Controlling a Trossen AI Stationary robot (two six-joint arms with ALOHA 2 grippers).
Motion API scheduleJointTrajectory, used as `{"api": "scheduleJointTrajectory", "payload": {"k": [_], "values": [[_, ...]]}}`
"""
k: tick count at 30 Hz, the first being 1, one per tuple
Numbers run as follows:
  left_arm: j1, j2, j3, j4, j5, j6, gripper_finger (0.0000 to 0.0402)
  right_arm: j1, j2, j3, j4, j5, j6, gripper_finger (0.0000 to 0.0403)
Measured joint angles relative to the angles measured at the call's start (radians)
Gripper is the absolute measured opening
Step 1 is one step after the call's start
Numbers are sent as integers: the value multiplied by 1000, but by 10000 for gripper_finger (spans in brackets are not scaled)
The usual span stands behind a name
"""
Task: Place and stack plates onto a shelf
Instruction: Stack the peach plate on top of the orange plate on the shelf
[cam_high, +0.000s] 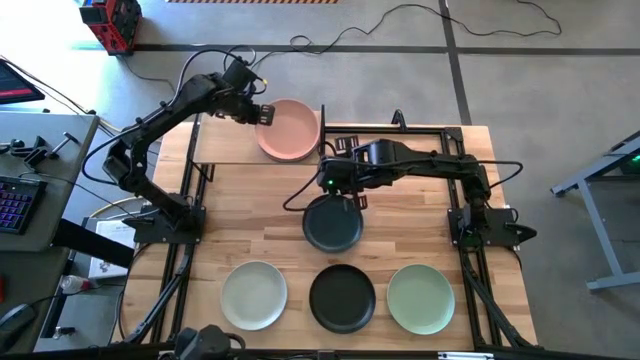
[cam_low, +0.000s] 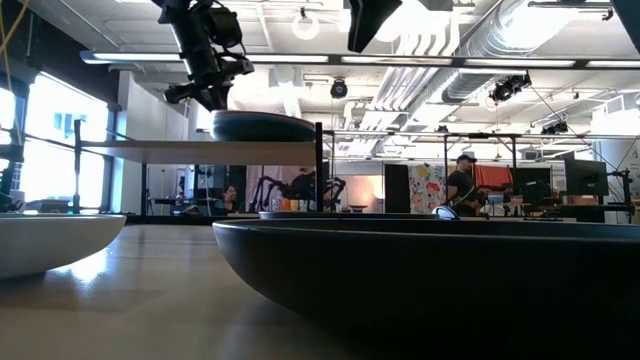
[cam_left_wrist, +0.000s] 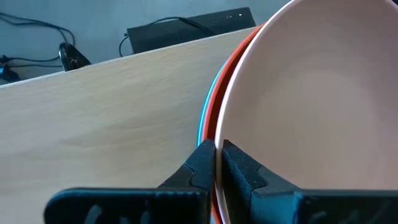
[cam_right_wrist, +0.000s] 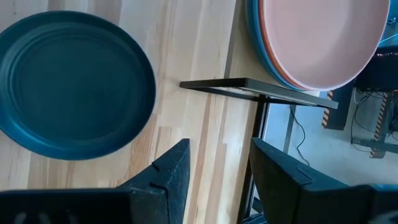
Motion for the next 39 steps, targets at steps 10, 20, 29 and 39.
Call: {"api": "scheduleJointTrajectory", "payload": {"k": [10,20,29,39], "values": [[0,0,0,5,3,34,68,0,0,0,2,0,42,146],[47,-68,2,11,63,34,92,0,0,0,4,-12,44,146],[79,-82,2,-65,-27,79,83,0,0,0,23,-40,60,146],[59,-35,1,-66,-33,75,76,0,0,0,33,-40,60,146]]}}
